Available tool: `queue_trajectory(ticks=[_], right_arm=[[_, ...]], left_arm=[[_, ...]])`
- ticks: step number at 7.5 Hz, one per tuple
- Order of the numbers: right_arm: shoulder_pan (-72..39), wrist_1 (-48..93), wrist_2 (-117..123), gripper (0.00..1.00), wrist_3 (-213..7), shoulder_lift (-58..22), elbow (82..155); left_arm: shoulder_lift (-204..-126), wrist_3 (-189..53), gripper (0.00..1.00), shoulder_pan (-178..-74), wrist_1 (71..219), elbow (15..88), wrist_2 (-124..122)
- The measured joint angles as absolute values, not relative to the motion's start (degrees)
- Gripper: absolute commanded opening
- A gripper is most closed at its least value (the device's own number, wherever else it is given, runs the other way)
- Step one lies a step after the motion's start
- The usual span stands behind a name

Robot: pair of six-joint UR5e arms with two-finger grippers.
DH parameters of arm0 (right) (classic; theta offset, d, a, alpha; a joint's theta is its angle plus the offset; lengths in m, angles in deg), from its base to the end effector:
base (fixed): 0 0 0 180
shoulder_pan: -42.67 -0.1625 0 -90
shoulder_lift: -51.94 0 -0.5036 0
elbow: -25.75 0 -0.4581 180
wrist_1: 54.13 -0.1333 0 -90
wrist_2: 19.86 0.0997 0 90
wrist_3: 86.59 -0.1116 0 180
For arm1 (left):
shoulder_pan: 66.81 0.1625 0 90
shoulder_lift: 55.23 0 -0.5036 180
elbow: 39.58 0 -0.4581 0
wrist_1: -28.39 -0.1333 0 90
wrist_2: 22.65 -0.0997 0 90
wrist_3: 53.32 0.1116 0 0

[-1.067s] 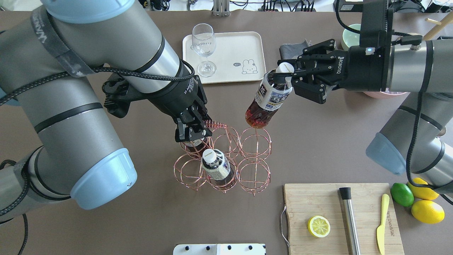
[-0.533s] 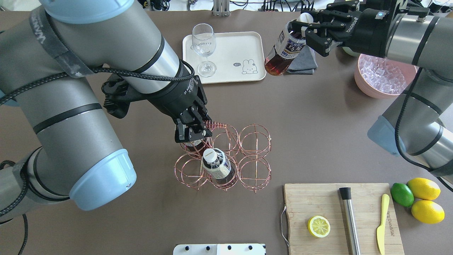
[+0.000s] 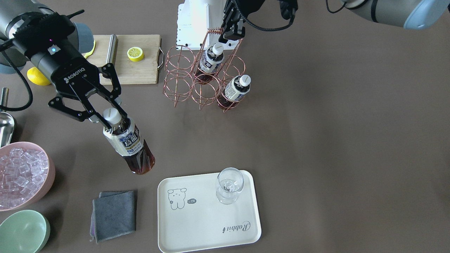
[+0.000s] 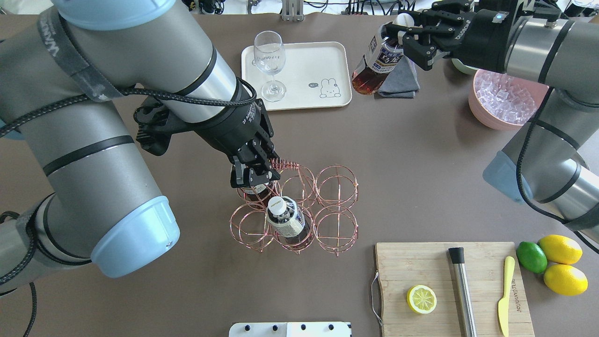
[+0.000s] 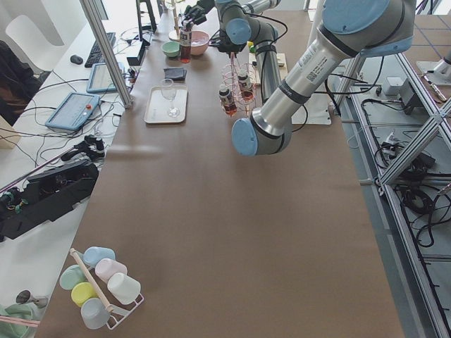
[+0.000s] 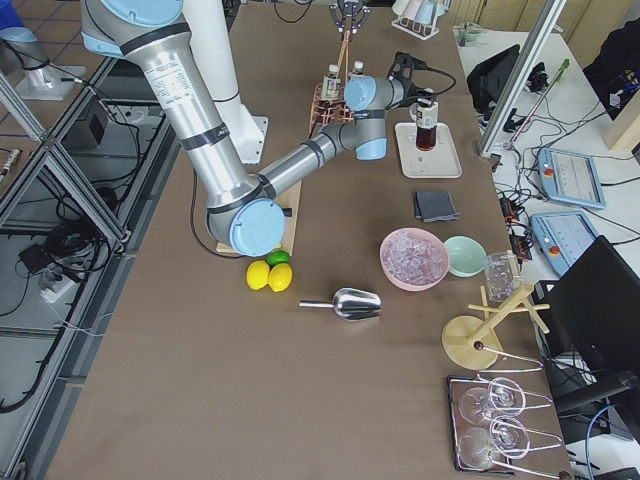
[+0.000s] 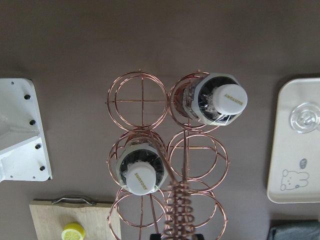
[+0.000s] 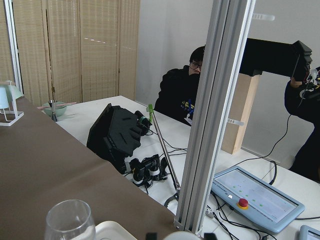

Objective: Take tea from basket to plate

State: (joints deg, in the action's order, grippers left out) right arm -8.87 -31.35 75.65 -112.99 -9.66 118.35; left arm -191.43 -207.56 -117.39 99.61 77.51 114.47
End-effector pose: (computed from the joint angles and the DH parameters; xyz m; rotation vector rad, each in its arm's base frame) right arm -0.3567 -0.6462 0.2550 1.4116 -0.9817 -0.2385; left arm 0.3507 -0.5077 0.0352 -0.9363 0.8707 -1.3669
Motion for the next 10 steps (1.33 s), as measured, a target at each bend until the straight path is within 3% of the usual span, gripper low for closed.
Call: queue_trajectory(ticks=[5, 8, 10], right_arm=[[-9.01, -31.63, 75.31, 0.0, -114.72, 4.14, 97.64], [-7.75, -31.73, 75.56, 0.0, -116.88, 6.97, 93.02], [-6.72, -33.01, 75.53, 0.0, -119.0, 7.26, 91.91]], left_arm=[[-188.35, -172.51, 0.0, -137.31, 66.92, 80.75, 118.19], [-180.12, -152.86, 0.0, -142.2, 60.3, 79.22, 110.59], [-177.94, -141.83, 0.0, -143.86, 60.61, 72.38, 107.59]])
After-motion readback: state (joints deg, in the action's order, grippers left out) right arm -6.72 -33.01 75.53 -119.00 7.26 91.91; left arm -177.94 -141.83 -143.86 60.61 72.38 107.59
